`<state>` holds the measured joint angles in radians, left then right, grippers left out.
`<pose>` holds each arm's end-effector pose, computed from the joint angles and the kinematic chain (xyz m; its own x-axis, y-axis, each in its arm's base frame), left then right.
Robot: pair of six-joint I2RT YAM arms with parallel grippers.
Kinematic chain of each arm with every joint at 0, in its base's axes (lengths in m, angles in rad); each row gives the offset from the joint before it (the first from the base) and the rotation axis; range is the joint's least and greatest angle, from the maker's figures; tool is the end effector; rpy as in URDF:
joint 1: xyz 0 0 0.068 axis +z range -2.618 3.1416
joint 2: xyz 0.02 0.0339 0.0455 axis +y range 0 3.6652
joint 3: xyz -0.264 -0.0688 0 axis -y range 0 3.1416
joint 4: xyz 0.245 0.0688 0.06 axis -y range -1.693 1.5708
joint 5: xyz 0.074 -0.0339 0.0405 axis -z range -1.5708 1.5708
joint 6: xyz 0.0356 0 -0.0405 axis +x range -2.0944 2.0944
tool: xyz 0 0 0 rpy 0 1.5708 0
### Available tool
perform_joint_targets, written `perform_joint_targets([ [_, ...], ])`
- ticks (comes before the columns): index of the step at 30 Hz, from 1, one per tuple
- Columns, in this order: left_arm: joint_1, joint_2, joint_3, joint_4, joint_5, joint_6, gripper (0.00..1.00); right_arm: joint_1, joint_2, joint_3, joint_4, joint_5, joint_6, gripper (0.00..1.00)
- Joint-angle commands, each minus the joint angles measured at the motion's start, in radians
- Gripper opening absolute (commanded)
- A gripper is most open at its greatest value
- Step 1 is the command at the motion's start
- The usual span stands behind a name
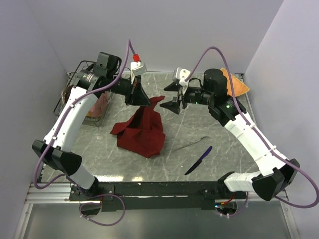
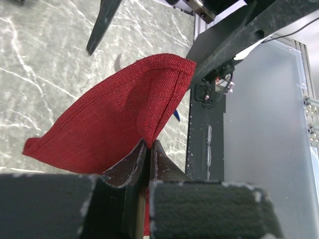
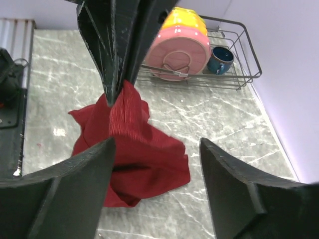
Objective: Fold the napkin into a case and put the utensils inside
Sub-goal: Pass from the left arm to the right
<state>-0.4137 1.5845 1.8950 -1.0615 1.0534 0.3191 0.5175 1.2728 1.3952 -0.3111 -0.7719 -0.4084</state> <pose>0.2673 -0.1512 0.4470 -0.3484 0.3224 -0.8802 0.9372 0.1015 -0.3338 0.2276 0.1582 0.4367 0.2276 -0.1979 -0.9534 -0.9365 0.2236 -0.2700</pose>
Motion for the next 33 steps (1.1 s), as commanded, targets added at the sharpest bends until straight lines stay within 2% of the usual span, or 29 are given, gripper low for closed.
perform_joint_targets([
  [1,-0.022,-0.041,-0.02,0.014,0.049,0.002,0.08,0.033,-0.044,0.033,0.01,0.066,-0.101,0.68],
  [5,-0.02,-0.04,-0.036,0.005,0.046,0.008,0.07,0.053,-0.058,0.041,0.0,0.089,-0.138,0.64],
  [15,-0.02,-0.003,-0.022,-0.026,0.069,0.009,0.06,0.096,-0.09,0.03,-0.083,0.117,-0.266,0.47],
  [23,-0.022,0.003,-0.025,-0.038,0.088,0.011,0.06,0.142,-0.075,0.028,-0.112,0.157,-0.329,0.44],
  [26,-0.027,0.0,-0.031,-0.038,0.085,0.012,0.06,0.15,-0.069,0.031,-0.117,0.171,-0.339,0.37],
  [28,-0.03,0.003,-0.028,-0.051,0.08,0.024,0.07,0.156,-0.072,0.031,-0.109,0.18,-0.334,0.21],
  [29,-0.03,0.009,-0.025,-0.054,0.074,0.029,0.07,0.159,-0.073,0.03,-0.089,0.192,-0.326,0.0],
  [31,-0.03,0.011,-0.02,-0.055,0.059,0.023,0.15,0.161,-0.078,0.033,-0.069,0.23,-0.291,0.0],
  [33,-0.013,0.005,-0.024,-0.051,0.031,0.021,0.32,0.159,-0.088,0.041,-0.059,0.27,-0.254,0.0],
])
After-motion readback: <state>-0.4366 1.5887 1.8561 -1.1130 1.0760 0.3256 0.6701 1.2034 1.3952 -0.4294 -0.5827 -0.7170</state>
